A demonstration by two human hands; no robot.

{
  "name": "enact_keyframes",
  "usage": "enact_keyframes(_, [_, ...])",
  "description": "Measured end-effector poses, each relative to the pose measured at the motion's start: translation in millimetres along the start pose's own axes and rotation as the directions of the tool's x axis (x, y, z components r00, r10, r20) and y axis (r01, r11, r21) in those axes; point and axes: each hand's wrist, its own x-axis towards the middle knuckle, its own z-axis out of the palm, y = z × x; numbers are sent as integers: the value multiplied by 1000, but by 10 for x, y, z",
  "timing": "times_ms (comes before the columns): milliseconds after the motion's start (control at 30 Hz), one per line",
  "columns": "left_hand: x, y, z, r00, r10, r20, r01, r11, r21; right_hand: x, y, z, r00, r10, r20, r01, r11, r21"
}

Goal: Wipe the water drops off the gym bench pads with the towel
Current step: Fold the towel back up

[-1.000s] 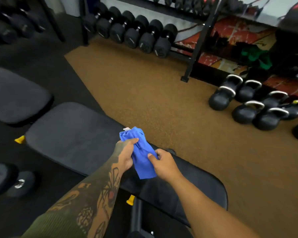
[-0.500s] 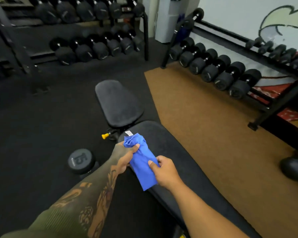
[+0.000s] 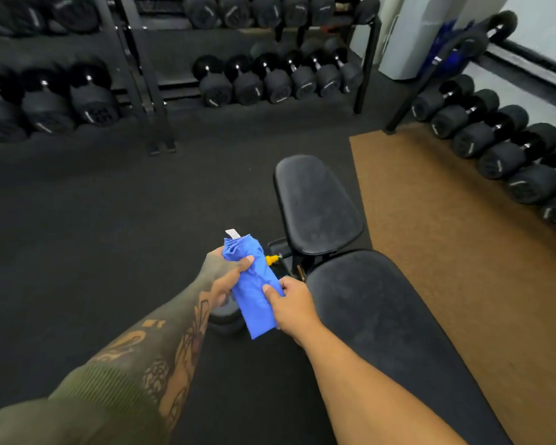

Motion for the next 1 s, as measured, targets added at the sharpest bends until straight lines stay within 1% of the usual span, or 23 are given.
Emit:
enact_keyframes(100, [228,-91,-242,999,-48,-1,48,998,32,214,12,274,999,1,32,0,1000,-10])
enact_keyframes(200, [497,-260,-395,990,-105,-91,109,993,36,436,108,539,998,1,56,1,1000,-30])
enact_keyframes(300, [771,-530,-530,987,-57,-148,65,997,48,705,303,806,996,-14,88,17,999,-41])
enact_keyframes(400, [1040,-868,-641,980,-16,-198,36,995,98,950,546,1058,994,-2,110,8,999,-51])
enact_keyframes(533, [1408,-1410,-744,972,-18,-233,53,988,145,1261,941,1372,989,45,143,-34,996,-79])
enact_keyframes(667, [1660,-1836,-831,953,-25,-302,79,983,168,1537,1295,1629,988,61,140,-44,992,-120])
enact_keyframes(867, [2022,-2359,-882,950,-4,-313,91,960,263,1915,1703,1900,982,125,142,-105,985,-140])
enact_keyframes(1000, [2240,-2581,-931,949,23,-314,91,935,344,2109,1860,2019,976,157,149,-134,979,-153])
